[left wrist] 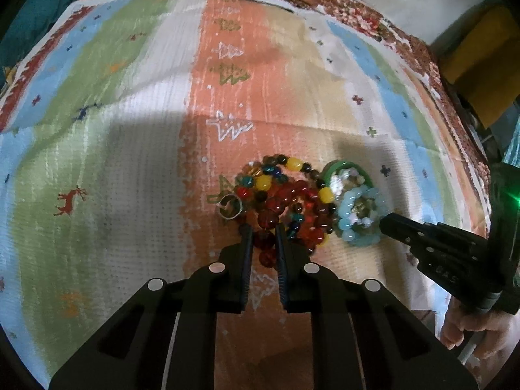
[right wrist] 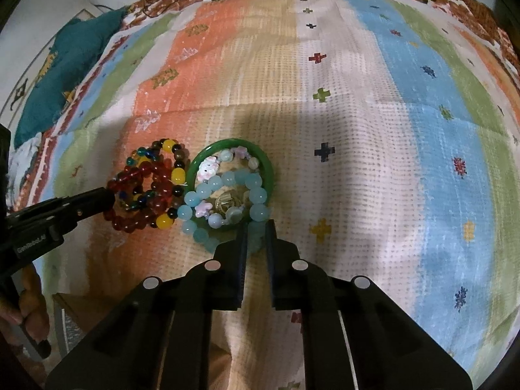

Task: Organize jewelry
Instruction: 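Grasp the dark red beaded bracelet with left tool while right grasps light blue bracelet, then lift both held bracelets and carry them over the silver tin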

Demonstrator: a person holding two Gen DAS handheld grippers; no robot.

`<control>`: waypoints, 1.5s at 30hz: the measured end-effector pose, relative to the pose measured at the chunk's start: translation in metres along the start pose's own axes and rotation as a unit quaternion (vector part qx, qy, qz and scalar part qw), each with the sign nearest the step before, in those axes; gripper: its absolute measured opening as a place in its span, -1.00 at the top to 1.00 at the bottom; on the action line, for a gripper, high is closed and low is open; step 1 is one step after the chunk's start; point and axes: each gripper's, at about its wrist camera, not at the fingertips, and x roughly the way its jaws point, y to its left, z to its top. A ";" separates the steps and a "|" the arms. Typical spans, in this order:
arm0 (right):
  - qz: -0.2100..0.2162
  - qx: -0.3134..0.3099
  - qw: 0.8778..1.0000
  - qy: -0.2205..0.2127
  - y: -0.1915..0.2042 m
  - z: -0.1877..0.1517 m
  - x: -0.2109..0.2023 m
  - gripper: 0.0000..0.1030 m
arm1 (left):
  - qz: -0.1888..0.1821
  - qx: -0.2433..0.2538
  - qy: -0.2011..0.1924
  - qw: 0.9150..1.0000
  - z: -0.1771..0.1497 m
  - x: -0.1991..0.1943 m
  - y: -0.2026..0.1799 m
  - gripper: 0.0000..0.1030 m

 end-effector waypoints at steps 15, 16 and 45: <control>-0.004 -0.014 0.999 -0.028 0.010 -0.002 -0.040 0.78 | -0.004 0.018 -0.036 0.999 0.003 -0.038 -0.020 0.75; -0.007 -0.017 0.999 -0.031 0.011 -0.002 -0.043 0.78 | -0.004 0.018 -0.038 0.999 0.003 -0.040 -0.020 0.75; -0.002 -0.064 0.993 -0.096 0.053 -0.028 -0.119 0.78 | -0.004 0.042 -0.093 0.995 -0.027 -0.114 -0.042 0.75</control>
